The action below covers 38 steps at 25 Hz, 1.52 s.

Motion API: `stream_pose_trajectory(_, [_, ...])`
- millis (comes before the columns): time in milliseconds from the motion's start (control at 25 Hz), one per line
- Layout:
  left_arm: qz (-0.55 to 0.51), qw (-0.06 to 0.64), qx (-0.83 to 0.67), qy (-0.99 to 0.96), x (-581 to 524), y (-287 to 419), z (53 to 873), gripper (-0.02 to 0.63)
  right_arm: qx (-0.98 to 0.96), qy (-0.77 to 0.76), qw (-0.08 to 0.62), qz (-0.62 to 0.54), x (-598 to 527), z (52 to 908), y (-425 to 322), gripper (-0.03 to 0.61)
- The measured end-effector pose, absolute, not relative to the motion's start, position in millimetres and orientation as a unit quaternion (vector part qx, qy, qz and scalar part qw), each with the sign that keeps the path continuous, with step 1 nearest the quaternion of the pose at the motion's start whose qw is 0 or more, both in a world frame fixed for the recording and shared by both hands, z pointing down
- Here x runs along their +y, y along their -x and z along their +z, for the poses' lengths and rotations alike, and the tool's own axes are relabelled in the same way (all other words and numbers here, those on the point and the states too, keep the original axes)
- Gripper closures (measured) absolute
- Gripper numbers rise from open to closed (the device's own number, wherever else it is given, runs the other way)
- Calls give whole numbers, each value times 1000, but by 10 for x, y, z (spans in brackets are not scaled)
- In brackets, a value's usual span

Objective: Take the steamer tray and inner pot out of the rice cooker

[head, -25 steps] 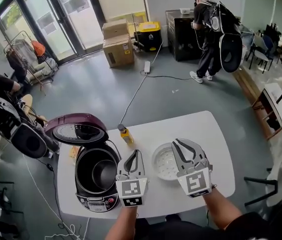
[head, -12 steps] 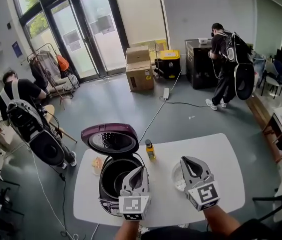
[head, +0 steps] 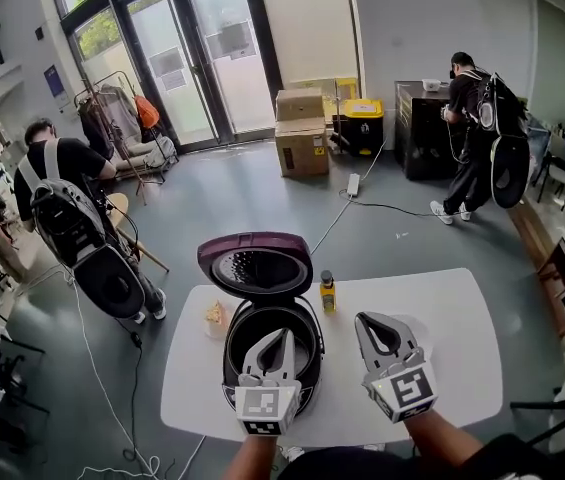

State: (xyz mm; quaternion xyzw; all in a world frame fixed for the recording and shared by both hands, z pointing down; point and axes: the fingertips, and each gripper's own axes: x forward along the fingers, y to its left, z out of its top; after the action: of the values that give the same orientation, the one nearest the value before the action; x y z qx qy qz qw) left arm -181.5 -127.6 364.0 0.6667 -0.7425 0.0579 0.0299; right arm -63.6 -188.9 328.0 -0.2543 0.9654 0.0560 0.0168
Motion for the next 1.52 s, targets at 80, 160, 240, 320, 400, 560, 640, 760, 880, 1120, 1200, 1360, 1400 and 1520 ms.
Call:
stream_pose_trajectory(80, [54, 34, -746, -663, -1213, 1901, 3649, 614, 966, 251, 19, 59, -1846, 3261, 725, 578])
stream_pose_trajectory(160, [49, 34, -751, -658, -1150, 1990, 3644, 614, 967, 248, 22, 58, -1804, 3243, 808, 578])
stream_pose_trajectory(240, [46, 30, -757, -651, -1080, 2080, 3636, 614, 969, 240, 29, 56, -1749, 3227, 888, 578])
stream_pose_trajectory(320, [61, 34, -760, -646, -1017, 2172, 3684, 593, 970, 231, 31, 64, -1689, 3232, 978, 577])
stream_pose_trajectory(400, [84, 48, -764, -638, -964, 2290, 3768, 500, 971, 225, 17, 77, -1636, 3274, 1092, 561])
stream_pose_trajectory(560, [106, 92, -775, -616, -842, 2541, 3982, 331, 973, 221, -17, 64, -1592, 3448, 1303, 347])
stream_pose_trajectory(640, [117, 110, -779, -606, -778, 2685, 4087, 239, 977, 208, -26, 42, -1559, 3571, 1407, 269])
stream_pose_trajectory(760, [110, 155, -771, -608, -694, 2913, 4277, 163, 979, 197, -50, 10, -1532, 3778, 1549, 205])
stream_pose_trajectory(880, [79, 227, -749, -617, -608, 3106, 4557, 152, 979, 178, -89, -54, -1535, 4108, 1646, 192])
stream_pose_trajectory(1120, [-6, 371, -685, -627, -486, 3444, 5020, 169, 953, 154, -133, -223, -1602, 4667, 1707, 192])
stream_pose_trajectory(1200, [-48, 420, -650, -631, -523, 3440, 5110, 169, 940, 151, -141, -270, -1628, 4814, 1697, 192])
stream_pose_trajectory(1360, [-87, 492, -606, -620, -530, 3410, 5297, 172, 898, 131, -139, -395, -1607, 5067, 1693, 193])
stream_pose_trajectory(1400, [-94, 503, -597, -617, -528, 3408, 5327, 173, 884, 121, -134, -431, -1595, 5102, 1708, 195])
stream_pose_trajectory(1520, [-108, 534, -570, -615, -538, 3340, 5397, 177, 846, 106, -123, -507, -1614, 5171, 1717, 195])
